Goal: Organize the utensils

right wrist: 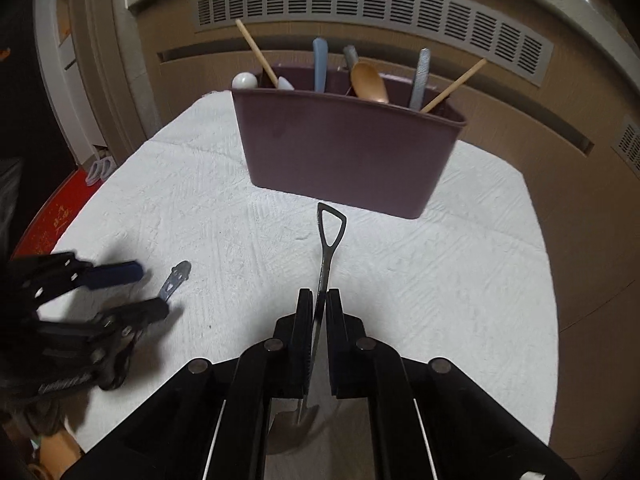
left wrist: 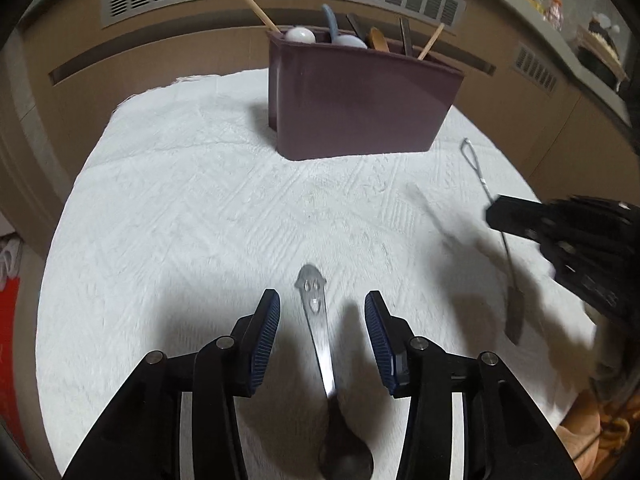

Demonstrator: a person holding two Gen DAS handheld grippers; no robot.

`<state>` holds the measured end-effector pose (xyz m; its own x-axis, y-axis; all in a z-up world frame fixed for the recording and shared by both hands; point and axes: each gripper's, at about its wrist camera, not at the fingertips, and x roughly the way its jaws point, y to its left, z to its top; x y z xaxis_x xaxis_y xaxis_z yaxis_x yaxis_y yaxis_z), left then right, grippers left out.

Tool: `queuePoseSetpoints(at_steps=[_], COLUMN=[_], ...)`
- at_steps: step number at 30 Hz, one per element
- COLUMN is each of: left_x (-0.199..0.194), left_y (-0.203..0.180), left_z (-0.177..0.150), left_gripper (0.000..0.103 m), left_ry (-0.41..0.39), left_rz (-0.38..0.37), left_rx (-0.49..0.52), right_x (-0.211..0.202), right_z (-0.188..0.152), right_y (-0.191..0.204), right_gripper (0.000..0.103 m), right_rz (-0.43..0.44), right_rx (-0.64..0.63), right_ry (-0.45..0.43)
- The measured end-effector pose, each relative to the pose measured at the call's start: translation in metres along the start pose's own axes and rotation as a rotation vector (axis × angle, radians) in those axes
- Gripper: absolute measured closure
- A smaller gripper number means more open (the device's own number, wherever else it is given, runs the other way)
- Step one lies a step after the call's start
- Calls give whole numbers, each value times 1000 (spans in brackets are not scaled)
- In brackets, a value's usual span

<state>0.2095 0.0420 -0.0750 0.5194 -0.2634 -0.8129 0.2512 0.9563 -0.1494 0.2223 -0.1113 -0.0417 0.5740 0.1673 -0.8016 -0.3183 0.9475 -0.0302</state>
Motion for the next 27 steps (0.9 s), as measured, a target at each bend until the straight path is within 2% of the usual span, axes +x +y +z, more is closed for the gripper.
queuePoseSetpoints(at_steps=[4, 6, 8, 10, 11, 16, 19, 22, 23, 24, 27], left_x=[22, 27, 29, 28, 25, -20, -52, -80, -86, -90, -99], left_y=[0, -5, -9, -12, -13, -16, -16, -15, -13, -12, -9], left_z=[15, 19, 21, 21, 20, 21, 25, 28, 29, 29, 30], left_gripper=[63, 65, 82, 91, 91, 91, 91, 91, 91, 91, 92], left_ry=[64, 60, 51, 40, 27, -116, -220, -311, -330, -344, -379], left_rz=[50, 79, 80, 82, 86, 59, 52, 39, 32, 28, 11], left_rx=[12, 41, 66, 76, 80, 68, 66, 58, 55, 49, 37], right_x=[-14, -18, -19, -18, -16, 0, 14, 32, 39, 43, 59], right_z=[-13, -16, -16, -16, -16, -22, -20, -9, -4, -1, 13], right_y=[-7, -11, -13, -14, -15, -24, -33, -35, -33, -32, -27], right_gripper=[97, 97, 96, 96, 96, 95, 90, 73, 64, 59, 59], right_rz=[27, 47, 63, 76, 84, 110, 131, 127, 98, 81, 32], right_rx=[4, 12, 8, 8, 10, 50, 107, 137, 133, 134, 132], right_ry=[-23, -36, -46, -47, -40, 24, 51, 58, 56, 51, 49])
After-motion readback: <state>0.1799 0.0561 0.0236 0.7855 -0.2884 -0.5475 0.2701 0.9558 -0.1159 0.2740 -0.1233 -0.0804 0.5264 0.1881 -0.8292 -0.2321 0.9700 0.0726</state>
